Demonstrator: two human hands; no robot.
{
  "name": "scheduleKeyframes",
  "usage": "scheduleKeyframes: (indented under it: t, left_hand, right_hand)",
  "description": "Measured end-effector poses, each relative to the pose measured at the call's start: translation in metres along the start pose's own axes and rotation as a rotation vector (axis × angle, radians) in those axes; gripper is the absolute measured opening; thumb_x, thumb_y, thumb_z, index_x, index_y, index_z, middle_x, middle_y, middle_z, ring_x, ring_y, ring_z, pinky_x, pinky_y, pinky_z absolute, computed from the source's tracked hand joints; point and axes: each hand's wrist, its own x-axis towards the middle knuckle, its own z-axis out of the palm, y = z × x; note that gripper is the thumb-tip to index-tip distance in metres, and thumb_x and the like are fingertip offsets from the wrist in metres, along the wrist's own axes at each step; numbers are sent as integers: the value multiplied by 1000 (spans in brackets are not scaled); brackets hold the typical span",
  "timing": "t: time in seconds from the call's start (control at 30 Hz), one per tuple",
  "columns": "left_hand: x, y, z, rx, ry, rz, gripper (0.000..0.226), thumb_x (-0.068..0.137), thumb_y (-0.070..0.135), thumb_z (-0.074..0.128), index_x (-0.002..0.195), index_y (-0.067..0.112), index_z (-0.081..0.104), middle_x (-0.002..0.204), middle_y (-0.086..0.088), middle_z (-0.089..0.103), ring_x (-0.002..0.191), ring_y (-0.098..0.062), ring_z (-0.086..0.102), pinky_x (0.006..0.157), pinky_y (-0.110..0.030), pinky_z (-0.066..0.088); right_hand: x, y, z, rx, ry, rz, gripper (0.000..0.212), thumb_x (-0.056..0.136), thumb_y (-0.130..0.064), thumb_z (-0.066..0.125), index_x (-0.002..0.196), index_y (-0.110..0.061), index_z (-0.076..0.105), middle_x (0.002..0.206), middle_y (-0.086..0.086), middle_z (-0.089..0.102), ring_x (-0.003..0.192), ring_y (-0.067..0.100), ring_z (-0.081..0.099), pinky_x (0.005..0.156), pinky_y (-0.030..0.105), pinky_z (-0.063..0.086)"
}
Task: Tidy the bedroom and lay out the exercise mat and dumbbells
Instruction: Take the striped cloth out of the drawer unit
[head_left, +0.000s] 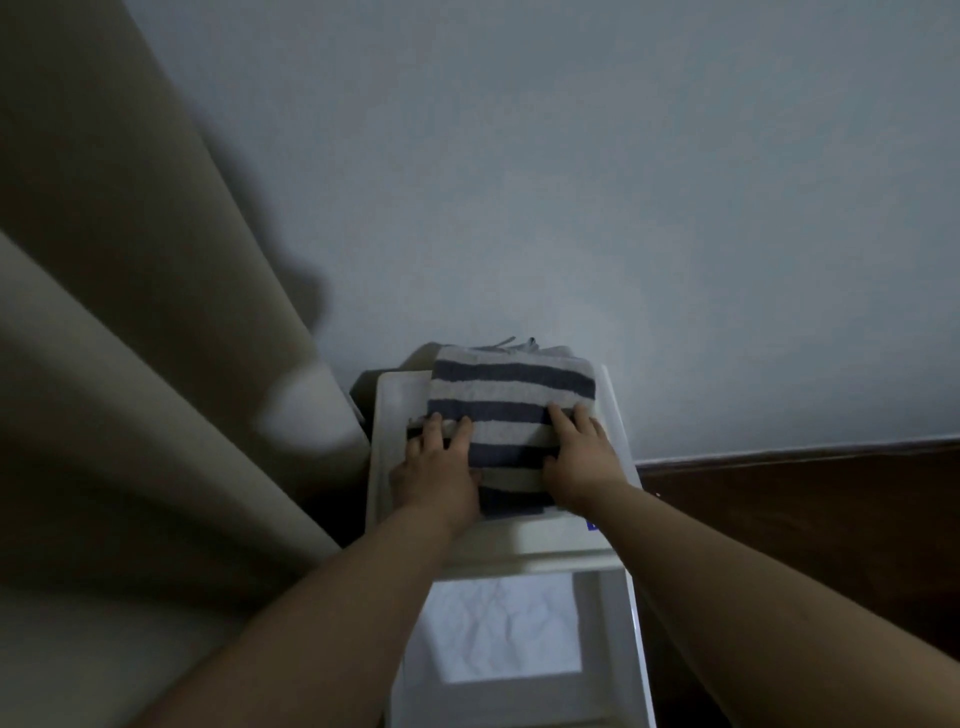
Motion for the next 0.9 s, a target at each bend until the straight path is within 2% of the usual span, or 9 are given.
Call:
scheduleKeyframes:
  t: [0.17, 0.33, 0.53, 0.63, 0.73, 0.9]
  left_hand:
    - [-7, 6, -8, 16, -48, -30, 74, 94, 34, 47, 149, 33, -1, 158, -4, -13, 144, -32, 1, 114, -49, 18]
    - [-67, 20, 0, -8, 41, -36, 70, 95, 38, 44, 150, 30, 1, 158, -2, -11, 145, -30, -6, 118, -45, 8]
    - [-172, 20, 58, 25, 63, 0, 69, 93, 30, 49, 150, 28, 9, 158, -4, 1, 144, -28, 5, 116, -39, 12]
    - [-216, 9, 103, 73, -12, -1, 69, 91, 35, 51, 149, 25, 14, 157, -6, 6, 143, -28, 8, 115, -40, 15]
    - [-241, -6, 146, 86, -91, -31, 65, 91, 33, 50, 147, 26, 17, 156, -7, 7, 142, -29, 9, 114, -42, 16]
    - [-244, -28, 202, 118, -95, -12, 60, 92, 30, 53, 144, 25, 23, 156, -8, 10, 141, -31, 12, 114, -44, 17]
  right_hand:
    - [-7, 0, -12, 24, 2, -2, 69, 92, -24, 48, 151, -23, 12, 158, 5, 10, 142, 30, 13, 116, 45, 20]
    - [-70, 11, -11, 42, 74, -58, 64, 88, -26, 56, 145, -21, 29, 149, 8, 31, 133, 31, 31, 112, 40, 30]
    - [-165, 50, 29, 44, -10, -44, 70, 89, -29, 58, 149, -17, 22, 152, 10, 26, 137, 32, 27, 112, 39, 28]
    - [-207, 76, 68, 28, -94, -26, 71, 89, -31, 58, 149, -19, 21, 151, 8, 26, 136, 33, 27, 111, 40, 31]
    - [-237, 101, 109, 23, -164, 14, 70, 89, -30, 58, 148, -20, 22, 149, 8, 29, 134, 33, 29, 109, 40, 32]
    - [-246, 124, 170, -4, -144, 30, 69, 89, -32, 58, 147, -23, 23, 151, 6, 25, 138, 29, 22, 112, 41, 27]
